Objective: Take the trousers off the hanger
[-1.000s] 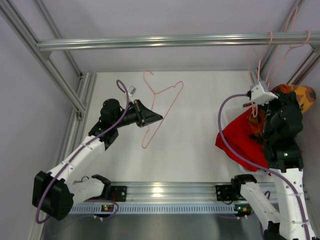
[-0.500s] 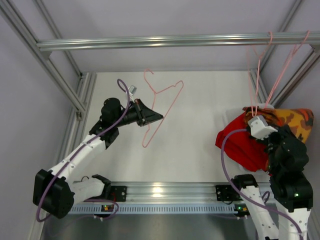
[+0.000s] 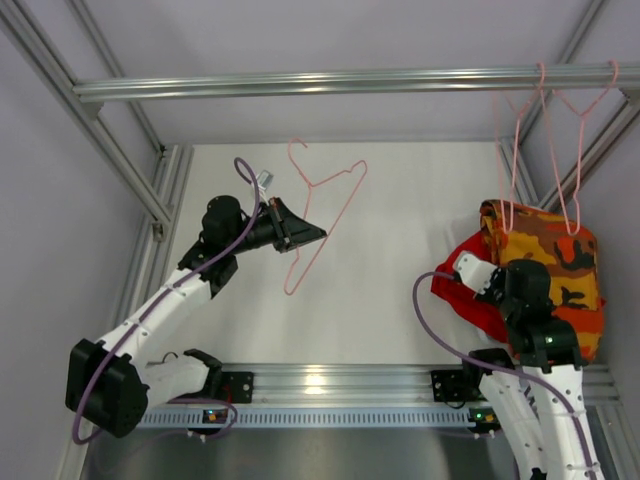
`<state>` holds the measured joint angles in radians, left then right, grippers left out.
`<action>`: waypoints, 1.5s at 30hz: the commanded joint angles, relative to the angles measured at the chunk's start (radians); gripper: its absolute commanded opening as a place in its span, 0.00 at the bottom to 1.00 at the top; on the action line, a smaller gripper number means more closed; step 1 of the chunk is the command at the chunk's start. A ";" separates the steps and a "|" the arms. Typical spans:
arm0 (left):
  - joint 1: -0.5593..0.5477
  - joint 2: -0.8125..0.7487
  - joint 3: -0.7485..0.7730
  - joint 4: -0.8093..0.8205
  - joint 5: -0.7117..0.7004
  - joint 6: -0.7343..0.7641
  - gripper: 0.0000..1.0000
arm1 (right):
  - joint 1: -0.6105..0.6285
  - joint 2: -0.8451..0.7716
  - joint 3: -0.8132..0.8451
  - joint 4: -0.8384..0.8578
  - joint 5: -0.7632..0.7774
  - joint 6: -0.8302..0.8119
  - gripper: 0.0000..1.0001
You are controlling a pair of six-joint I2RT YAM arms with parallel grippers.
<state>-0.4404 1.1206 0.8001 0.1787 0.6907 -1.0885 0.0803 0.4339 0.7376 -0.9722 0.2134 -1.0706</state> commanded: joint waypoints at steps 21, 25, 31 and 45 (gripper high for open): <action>-0.073 -0.274 0.079 -0.267 -0.108 0.459 0.00 | -0.007 0.063 0.517 -0.057 -0.552 0.305 1.00; -0.093 -0.285 0.137 -0.312 -0.198 0.596 0.00 | -0.007 0.120 0.583 0.050 -0.589 0.434 1.00; -0.096 -0.170 0.322 -0.383 -0.341 0.639 0.00 | -0.007 0.236 0.666 0.124 -0.611 0.558 1.00; -0.176 0.137 0.698 -0.499 -0.612 0.517 0.00 | -0.007 0.252 0.641 0.173 -0.586 0.592 0.99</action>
<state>-0.6109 1.2133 1.4170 -0.2981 0.1848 -0.5224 0.0803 0.6891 1.3724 -0.8585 -0.3679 -0.4934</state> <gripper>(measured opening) 0.049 0.993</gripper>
